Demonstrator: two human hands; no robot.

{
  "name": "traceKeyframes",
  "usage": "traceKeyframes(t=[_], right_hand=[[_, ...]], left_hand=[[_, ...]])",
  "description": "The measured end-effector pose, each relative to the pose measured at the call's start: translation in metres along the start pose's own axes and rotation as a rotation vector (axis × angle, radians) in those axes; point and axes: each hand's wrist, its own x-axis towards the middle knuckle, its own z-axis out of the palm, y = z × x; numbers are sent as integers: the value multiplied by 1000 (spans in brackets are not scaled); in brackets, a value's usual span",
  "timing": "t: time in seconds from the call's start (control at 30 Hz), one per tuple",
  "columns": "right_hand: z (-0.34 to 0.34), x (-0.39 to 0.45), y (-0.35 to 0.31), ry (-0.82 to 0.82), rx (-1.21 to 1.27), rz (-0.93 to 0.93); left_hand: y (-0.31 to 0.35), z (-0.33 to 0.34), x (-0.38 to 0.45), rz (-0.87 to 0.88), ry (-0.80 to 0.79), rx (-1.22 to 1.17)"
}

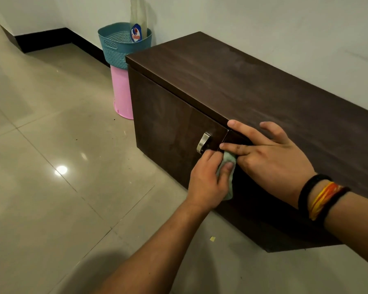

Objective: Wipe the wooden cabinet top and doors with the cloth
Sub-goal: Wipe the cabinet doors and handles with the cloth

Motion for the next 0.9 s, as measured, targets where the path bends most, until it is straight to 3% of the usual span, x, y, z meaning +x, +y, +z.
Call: traceKeyframes(t=[0.27,0.43,0.57,0.8,0.9], right_hand=[[-1,-2,1,-40,-43,7],[-2,0,1,-28,-33,6],[0,-2,0,-20,-37,8],[5,-3,3,-11,-63,0],[7,-3,4,1,-67,-11]], left_hand=[[-8,6,-22,-54,-17,9],[1,7,-2,-27,57,17],[-16,9,-23,-57,9,-36],[-29,22,-42,-196,103,-93],[-36,31,-57,-248,23,-27]])
